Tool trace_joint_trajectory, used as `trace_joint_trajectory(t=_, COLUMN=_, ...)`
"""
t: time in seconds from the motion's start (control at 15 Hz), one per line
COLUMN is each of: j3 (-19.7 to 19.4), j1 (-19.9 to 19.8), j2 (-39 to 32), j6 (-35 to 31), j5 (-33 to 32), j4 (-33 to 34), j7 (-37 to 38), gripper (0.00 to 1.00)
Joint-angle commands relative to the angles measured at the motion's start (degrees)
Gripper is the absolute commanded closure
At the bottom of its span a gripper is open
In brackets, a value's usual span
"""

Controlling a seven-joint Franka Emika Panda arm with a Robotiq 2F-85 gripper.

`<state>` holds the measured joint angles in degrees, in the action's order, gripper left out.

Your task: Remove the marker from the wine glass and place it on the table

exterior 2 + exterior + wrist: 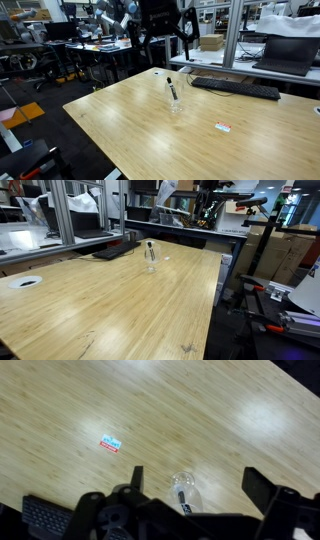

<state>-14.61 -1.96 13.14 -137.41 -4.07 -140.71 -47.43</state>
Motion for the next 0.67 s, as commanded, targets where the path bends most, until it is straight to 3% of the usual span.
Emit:
trace_joint_trajectory(t=0.0, j3=0.7, j1=1.1, j2=2.5, j6=1.5, j5=2.9, j4=0.8, j7=-11.5, gripper=0.00)
trace_joint_trajectory(t=0.2, j3=1.6, j1=3.3, j2=4.9, j6=0.5, j5=6.0, j4=1.4, j7=-19.2, gripper=0.00)
trace_joint_trajectory(t=0.27, j3=1.7, j1=3.5, j2=0.5, j6=-2.7, j5=5.4, j4=3.0, j7=-20.2, gripper=0.00)
trace_joint_trajectory(t=0.6, j3=2.6, j1=6.1, j2=-6.9, j6=-6.6, j5=12.5, j4=5.8, j7=-28.5, gripper=0.00)
